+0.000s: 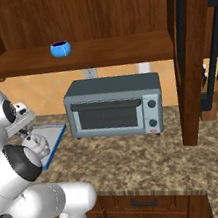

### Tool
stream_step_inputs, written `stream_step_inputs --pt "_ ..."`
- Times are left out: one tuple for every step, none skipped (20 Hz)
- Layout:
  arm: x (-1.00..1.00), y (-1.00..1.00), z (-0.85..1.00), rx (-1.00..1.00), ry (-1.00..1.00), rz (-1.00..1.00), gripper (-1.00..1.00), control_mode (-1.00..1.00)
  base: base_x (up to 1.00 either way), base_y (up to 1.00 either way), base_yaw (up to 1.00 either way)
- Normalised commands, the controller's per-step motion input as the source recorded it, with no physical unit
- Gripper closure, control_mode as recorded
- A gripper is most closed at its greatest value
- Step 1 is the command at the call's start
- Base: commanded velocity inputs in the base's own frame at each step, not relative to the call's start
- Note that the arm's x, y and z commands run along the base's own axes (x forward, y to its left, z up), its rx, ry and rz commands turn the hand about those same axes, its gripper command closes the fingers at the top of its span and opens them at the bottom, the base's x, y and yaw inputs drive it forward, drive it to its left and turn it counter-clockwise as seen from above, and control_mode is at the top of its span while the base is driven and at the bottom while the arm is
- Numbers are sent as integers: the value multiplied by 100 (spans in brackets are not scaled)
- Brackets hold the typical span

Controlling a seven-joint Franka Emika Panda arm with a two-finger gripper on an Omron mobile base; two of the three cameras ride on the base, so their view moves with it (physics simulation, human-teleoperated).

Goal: Pick the kettle from the counter and place it on the tray. Then pick the mug from the cabinet and place it on the tray. Then close the cabinet doors.

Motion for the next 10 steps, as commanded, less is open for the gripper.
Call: stream_step_inputs --pt "49 6 0 0 -5 0 100 -100 0 0 0" --pt "51 7 0 0 -5 0 100 -100 0 0 0" --pt "49 9 0 0 -5 0 100 -100 0 0 0" --pt "49 11 0 0 -4 0 100 -100 0 0 0" --pt "49 14 0 0 -5 0 100 -100 0 0 0" --pt "49 16 0 0 -5 0 100 -100 0 0 0" --pt "51 24 0 0 -4 0 100 -100 0 0 0" --pt "49 26 0 0 -4 0 100 -100 0 0 0" --pt "45 31 0 0 -6 0 100 -100 0 0 0" --pt "42 32 0 0 -7 0 100 -100 0 0 0"
